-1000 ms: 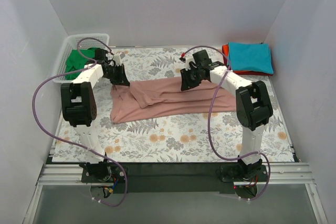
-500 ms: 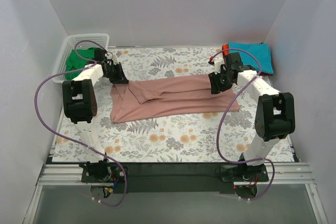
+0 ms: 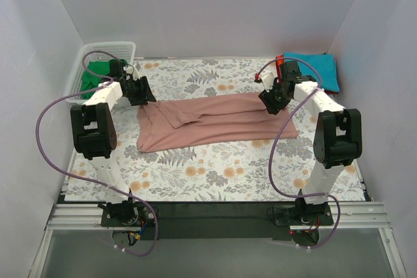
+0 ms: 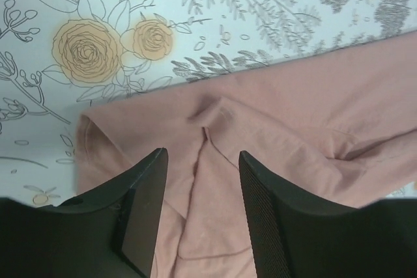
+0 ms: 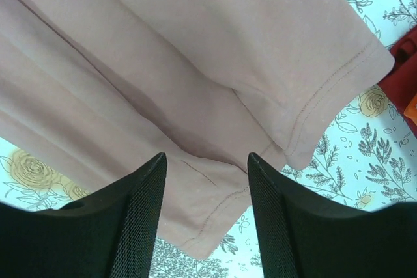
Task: Fold and stack the t-shirts
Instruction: Fold the tshirt
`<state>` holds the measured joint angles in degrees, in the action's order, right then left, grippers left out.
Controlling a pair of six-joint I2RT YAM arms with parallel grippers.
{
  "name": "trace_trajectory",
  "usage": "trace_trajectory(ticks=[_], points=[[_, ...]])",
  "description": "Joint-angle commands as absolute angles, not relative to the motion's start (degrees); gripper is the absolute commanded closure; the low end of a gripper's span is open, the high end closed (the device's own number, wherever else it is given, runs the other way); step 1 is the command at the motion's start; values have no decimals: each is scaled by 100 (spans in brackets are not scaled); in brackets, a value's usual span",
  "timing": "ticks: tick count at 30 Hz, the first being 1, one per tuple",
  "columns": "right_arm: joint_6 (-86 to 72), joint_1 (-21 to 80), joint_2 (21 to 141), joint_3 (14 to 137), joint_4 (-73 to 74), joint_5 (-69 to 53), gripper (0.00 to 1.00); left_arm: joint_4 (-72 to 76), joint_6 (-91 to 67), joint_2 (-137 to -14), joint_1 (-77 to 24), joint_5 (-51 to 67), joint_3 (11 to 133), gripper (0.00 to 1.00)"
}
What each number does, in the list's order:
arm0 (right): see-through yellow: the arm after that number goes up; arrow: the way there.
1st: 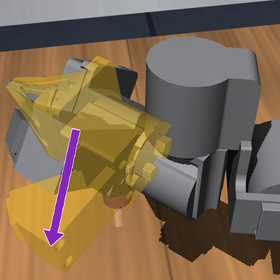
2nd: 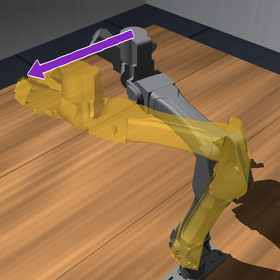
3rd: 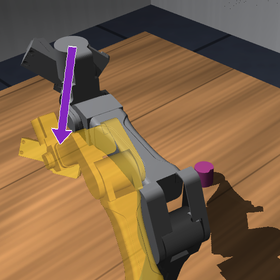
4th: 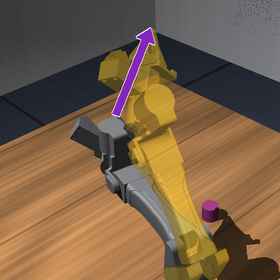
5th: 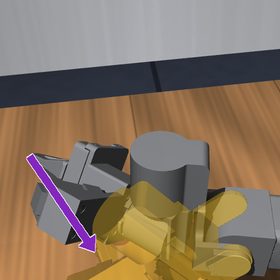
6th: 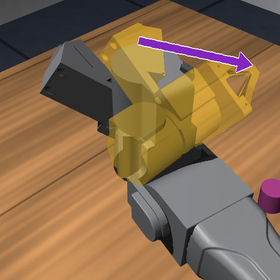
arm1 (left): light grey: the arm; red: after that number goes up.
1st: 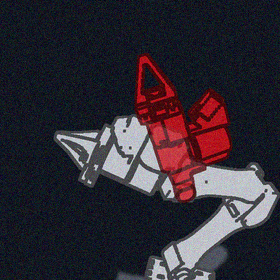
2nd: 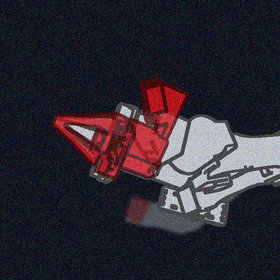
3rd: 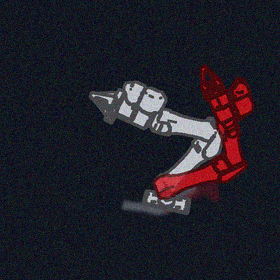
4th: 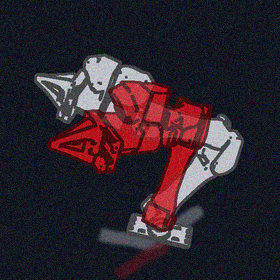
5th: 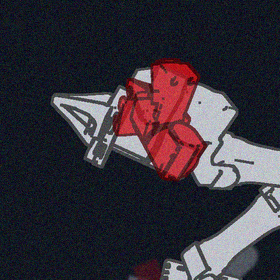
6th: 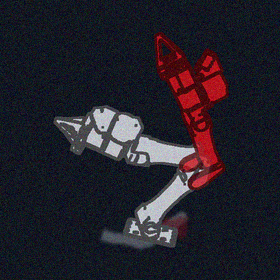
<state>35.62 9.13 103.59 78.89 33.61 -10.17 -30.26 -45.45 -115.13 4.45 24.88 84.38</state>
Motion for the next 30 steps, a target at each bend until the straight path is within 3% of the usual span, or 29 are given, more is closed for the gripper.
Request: trace_trajectory(ticks=[1,5,11,21,23,27,30], points=[[4341,940,10476,8060,3568,-975,39,-2944,-4360,-10705,379,2803,8324,53],[4579,1002,10801,8156,3612,-905,40,-3182,-3999,-10582,-95,2997,8165,53],[4702,1116,11188,8481,3612,-730,51,-3234,-3876,-10608,-509,3120,8103,55],[4720,1178,11505,8938,3630,-484,79,-3620,-2673,-10810,-1572,2989,8164,56],[4694,1169,11339,8939,3638,-501,77,-3665,-2349,-10907,-1836,2787,8244,56],[4842,1125,10961,8719,3691,-484,59,-3683,-1794,-11135,-2240,2375,8314,55],[5096,1055,10837,8456,3683,-291,53,-3666,-1609,-11285,-2469,2006,8385,55]])
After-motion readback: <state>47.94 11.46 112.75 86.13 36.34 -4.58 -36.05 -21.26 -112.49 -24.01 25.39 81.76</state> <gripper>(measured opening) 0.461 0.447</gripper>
